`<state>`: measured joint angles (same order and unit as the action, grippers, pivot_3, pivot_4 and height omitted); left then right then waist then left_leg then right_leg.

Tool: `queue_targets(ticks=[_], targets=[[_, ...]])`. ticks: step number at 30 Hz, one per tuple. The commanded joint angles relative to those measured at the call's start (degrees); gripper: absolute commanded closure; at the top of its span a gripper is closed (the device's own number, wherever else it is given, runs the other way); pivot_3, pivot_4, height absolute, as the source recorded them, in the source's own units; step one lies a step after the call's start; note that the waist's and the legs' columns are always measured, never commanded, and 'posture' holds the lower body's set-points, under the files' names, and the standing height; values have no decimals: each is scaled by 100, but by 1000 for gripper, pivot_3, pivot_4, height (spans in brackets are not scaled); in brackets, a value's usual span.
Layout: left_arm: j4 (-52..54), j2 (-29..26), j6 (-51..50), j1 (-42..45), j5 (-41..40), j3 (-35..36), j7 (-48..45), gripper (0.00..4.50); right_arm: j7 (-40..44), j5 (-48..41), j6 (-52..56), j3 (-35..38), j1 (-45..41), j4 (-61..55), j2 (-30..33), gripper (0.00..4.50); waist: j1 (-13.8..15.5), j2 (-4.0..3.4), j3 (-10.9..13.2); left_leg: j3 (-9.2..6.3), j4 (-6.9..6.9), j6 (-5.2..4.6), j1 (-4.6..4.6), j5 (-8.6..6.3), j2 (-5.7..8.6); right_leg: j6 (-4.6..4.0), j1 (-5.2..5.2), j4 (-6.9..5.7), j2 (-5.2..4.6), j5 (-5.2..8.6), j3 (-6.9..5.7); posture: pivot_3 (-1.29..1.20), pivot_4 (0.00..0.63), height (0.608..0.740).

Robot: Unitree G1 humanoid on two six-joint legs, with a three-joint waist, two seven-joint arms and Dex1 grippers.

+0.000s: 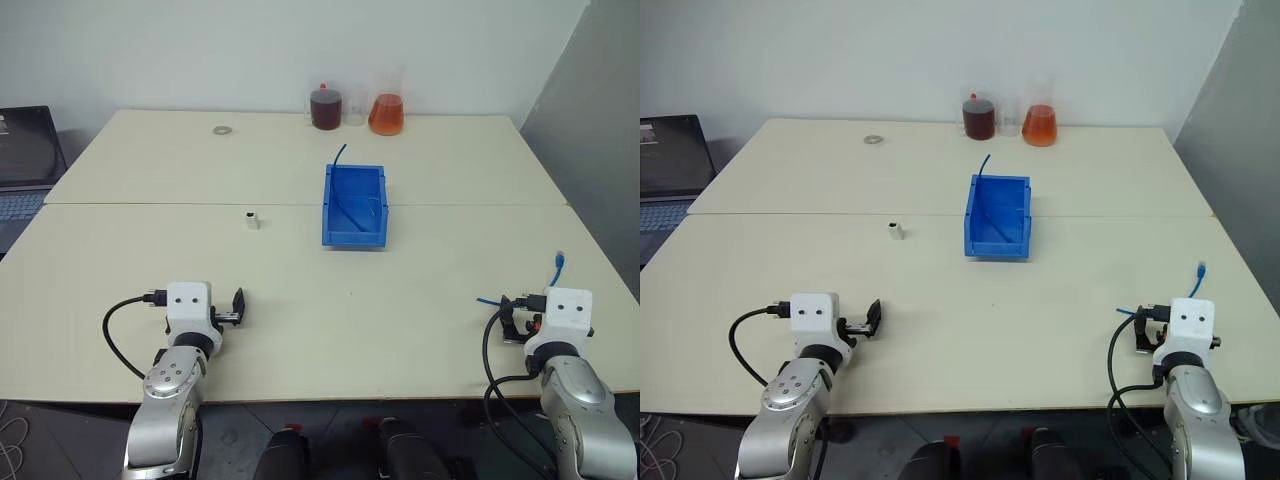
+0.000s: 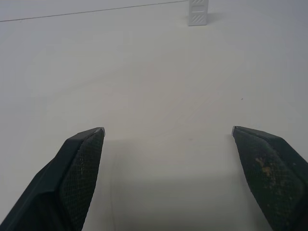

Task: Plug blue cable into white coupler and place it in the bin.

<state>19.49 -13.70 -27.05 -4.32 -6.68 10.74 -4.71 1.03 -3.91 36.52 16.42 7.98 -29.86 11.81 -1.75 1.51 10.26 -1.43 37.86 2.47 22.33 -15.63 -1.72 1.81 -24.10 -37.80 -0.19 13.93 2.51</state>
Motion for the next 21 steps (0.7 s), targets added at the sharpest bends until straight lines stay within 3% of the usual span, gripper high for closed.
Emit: queue_targets(ticks=[1, 17, 21], targets=[[74, -49, -14, 50, 14, 27, -45, 0, -67, 53, -131, 75, 6, -109, -9, 49, 0, 0, 0, 0, 1, 0, 0, 0, 0, 0, 0, 0, 0, 0, 0, 0, 150, 740], [157, 34, 134, -66, 17, 19, -119, 0, -75, 129, -19, -38, -79, -134, 16, 49, 1, 0, 0, 1, 1, 0, 0, 0, 0, 5, 0, 0, 0, -3, 1, 0, 150, 740], [186, -187, 214, 5, -390, -115, -893, 0, -123, 148, 24, 7, -110, -228, 22, 49, -1, 0, 0, 1, 0, 0, 0, 0, 0, 4, 0, 0, 0, -3, 0, 0, 150, 740]])
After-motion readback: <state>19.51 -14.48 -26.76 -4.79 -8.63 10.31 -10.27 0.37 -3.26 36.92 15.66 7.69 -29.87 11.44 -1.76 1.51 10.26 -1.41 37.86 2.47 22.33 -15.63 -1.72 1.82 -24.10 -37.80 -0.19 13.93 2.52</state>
